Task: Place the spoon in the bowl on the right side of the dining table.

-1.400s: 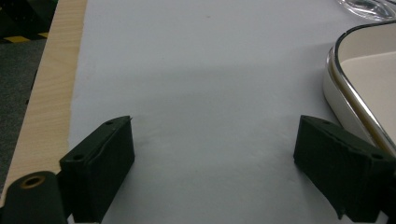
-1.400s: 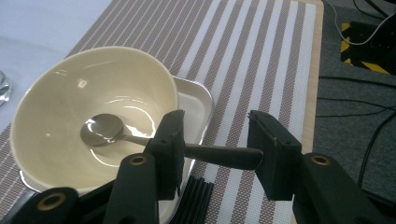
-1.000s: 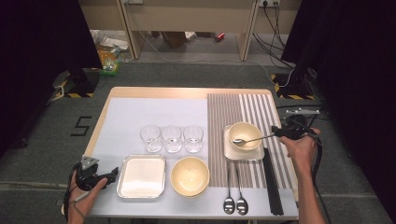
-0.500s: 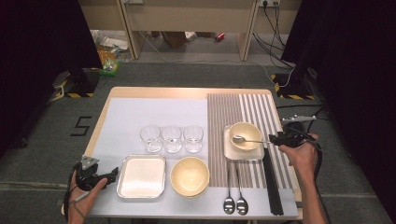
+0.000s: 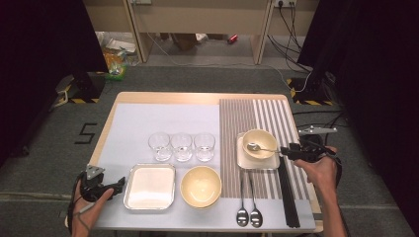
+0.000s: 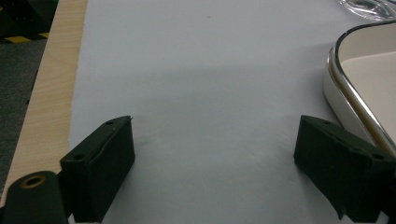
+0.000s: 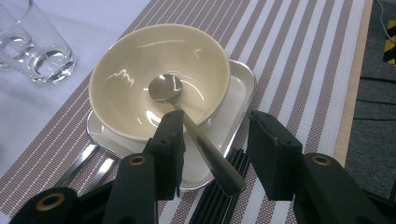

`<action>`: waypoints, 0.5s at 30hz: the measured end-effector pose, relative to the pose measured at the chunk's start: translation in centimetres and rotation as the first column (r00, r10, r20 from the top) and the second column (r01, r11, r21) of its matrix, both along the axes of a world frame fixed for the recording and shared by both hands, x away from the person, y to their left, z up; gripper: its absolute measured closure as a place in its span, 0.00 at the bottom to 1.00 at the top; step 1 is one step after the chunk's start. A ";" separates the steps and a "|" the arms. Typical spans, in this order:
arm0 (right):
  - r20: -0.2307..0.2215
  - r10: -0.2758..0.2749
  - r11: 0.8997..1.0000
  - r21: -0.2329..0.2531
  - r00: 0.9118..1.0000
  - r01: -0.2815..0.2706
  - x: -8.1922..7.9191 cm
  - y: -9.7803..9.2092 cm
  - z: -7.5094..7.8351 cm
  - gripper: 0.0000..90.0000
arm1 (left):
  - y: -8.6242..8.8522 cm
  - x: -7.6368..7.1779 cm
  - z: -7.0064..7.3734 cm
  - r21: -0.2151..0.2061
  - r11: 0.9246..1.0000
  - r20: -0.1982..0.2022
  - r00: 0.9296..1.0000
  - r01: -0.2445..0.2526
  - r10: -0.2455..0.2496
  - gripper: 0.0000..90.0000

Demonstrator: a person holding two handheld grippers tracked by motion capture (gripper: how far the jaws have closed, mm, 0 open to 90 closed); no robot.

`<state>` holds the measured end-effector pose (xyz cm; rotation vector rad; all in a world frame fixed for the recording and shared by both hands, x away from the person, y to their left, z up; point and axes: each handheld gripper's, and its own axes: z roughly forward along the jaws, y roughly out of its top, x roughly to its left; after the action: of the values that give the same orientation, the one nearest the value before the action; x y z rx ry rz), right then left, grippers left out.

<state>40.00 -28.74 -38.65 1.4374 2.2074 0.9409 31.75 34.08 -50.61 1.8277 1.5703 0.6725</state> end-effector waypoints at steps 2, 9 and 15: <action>-0.005 0.020 1.000 0.015 1.000 -0.020 -0.1 -0.1 -0.1 0.63 | 0.0 0.0 0.0 0.000 1.000 0.002 1.000 -0.001 0.001 0.12; -0.005 0.048 0.999 0.021 0.999 -0.048 -1.0 0.4 -0.6 0.63 | 0.0 0.0 0.0 0.000 1.000 0.002 1.000 -0.001 0.001 0.12; 0.006 0.106 0.994 0.020 0.994 -0.106 -2.5 1.3 -0.5 0.62 | 0.0 0.0 0.0 0.000 1.000 0.002 1.000 -0.001 0.001 0.12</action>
<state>37.49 -27.40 -39.16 1.3365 2.2961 1.0025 31.76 34.07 -50.63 1.8257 1.5703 0.6749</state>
